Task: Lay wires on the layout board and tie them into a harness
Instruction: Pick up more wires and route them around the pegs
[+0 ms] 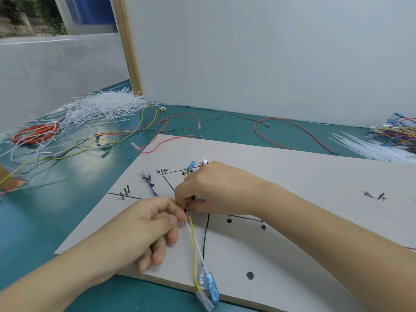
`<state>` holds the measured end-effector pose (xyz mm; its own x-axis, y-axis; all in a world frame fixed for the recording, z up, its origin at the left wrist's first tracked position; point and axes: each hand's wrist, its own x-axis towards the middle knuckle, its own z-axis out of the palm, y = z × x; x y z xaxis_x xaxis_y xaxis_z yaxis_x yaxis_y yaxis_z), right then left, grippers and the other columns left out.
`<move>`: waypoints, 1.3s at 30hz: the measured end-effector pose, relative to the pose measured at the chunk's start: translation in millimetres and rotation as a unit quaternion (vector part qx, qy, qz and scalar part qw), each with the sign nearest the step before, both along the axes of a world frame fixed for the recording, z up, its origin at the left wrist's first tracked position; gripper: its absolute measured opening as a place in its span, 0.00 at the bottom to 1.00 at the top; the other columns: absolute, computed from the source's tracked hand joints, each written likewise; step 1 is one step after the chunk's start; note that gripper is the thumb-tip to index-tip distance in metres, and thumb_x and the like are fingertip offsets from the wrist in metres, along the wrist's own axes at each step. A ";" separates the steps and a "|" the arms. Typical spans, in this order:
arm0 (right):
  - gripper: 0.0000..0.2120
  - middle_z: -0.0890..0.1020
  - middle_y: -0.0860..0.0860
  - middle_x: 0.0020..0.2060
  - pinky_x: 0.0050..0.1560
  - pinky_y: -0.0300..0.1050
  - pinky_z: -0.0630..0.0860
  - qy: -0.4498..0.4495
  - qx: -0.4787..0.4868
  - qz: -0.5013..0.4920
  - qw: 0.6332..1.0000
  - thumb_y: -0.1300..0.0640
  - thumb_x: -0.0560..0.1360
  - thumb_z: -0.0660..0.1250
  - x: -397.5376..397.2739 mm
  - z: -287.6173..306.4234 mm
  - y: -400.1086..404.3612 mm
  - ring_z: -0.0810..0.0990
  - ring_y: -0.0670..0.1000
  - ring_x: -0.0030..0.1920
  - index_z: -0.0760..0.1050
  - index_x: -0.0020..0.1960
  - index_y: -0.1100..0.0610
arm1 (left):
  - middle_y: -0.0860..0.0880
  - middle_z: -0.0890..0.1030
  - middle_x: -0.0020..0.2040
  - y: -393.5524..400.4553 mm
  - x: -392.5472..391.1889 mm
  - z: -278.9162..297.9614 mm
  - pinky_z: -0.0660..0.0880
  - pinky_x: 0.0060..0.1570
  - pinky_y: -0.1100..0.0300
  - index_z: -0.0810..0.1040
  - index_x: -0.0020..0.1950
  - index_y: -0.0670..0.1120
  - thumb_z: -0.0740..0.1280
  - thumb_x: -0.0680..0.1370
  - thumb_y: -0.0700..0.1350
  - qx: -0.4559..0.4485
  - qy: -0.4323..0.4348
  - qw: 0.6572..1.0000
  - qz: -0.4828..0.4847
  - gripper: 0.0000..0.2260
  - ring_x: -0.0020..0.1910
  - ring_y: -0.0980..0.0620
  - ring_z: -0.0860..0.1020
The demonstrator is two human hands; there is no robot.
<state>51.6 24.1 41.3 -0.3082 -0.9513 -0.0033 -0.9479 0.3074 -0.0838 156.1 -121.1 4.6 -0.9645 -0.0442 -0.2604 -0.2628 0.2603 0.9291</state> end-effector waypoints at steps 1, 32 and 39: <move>0.09 0.81 0.49 0.43 0.46 0.48 0.71 -0.002 -0.008 -0.007 1.000 0.60 0.74 0.61 0.7 -0.5 0.9 0.77 0.52 0.45 0.77 0.50 0.53 | 0.49 0.77 0.29 -0.6 0.3 0.1 0.60 0.16 0.68 0.80 0.40 0.50 0.57 0.79 0.35 -0.014 0.007 1.000 0.005 0.16 0.17 0.51 0.65; 0.05 0.77 0.56 0.40 0.37 0.50 0.69 -0.086 -0.026 -0.058 0.994 0.56 0.81 0.52 17.0 -11.9 25.5 0.70 0.59 0.38 0.63 0.49 0.56 | 0.54 0.83 0.32 -69.9 -43.4 15.3 0.69 0.30 0.75 0.79 0.40 0.46 0.68 0.73 0.32 -0.161 0.231 0.957 0.068 0.09 0.29 0.64 0.77; 0.06 0.73 0.56 0.39 0.36 0.50 0.69 -0.092 0.051 -0.127 0.986 0.65 0.74 0.53 13.2 -28.5 7.6 0.71 0.59 0.39 0.66 0.48 0.58 | 0.55 0.82 0.35 -84.3 -66.8 4.5 0.71 0.41 0.60 0.82 0.36 0.60 0.72 0.72 0.39 -0.274 0.181 0.944 0.040 0.15 0.34 0.55 0.75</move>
